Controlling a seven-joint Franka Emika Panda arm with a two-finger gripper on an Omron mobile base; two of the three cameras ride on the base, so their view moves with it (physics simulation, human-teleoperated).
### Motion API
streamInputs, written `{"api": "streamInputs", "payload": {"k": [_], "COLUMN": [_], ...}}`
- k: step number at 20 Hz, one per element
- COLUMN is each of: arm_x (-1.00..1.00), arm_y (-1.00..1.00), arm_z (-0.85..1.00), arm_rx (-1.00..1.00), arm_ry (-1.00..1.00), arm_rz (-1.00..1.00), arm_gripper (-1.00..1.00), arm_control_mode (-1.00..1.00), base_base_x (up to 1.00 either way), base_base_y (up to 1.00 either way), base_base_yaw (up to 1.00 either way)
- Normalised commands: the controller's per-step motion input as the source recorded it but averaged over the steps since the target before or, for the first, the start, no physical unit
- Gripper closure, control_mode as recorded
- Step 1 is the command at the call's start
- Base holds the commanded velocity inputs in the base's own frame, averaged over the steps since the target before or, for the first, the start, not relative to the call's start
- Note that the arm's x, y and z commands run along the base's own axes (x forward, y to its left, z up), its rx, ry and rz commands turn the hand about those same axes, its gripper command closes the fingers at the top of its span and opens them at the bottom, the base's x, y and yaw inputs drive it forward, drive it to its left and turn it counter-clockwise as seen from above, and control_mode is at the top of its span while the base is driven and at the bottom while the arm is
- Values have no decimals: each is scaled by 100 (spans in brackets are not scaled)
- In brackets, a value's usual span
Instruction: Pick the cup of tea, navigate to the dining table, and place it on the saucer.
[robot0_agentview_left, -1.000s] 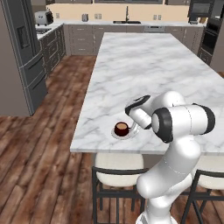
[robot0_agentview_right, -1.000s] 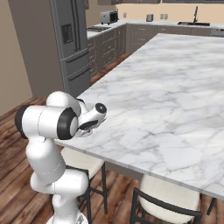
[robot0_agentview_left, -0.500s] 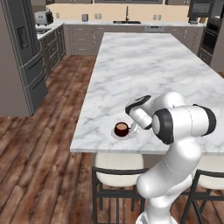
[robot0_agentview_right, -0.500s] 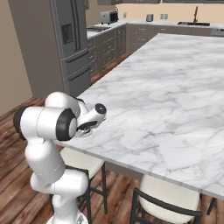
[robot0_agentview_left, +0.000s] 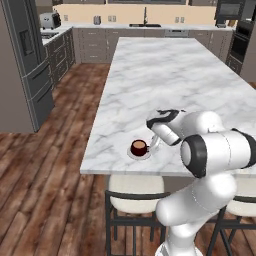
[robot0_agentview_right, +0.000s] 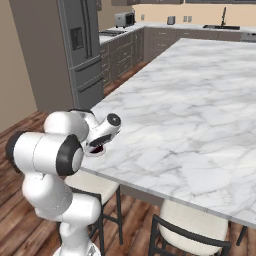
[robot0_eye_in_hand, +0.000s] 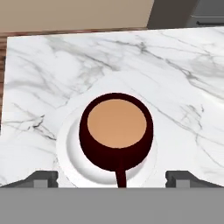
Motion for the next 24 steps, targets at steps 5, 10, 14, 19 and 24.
{"api": "streamInputs", "payload": {"k": [5,10,14,19,24], "arm_x": [-76,-89,-59,-74,-100], "arm_y": [2,18,33,16,1], "arm_z": [59,64,83,100,87], "arm_rx": [0,0,0,0,0], "arm_ry": [0,-4,-6,-1,-13], "arm_rz": [-2,-5,-16,-21,-24], "arm_gripper": [-100,-100,-100,-100,-100], "arm_control_mode": [-100,-100,-100,-100,-100], "base_base_x": [0,0,0,0,0], "base_base_y": [0,0,0,0,0], "base_base_yaw": [0,0,0,0,0]}}
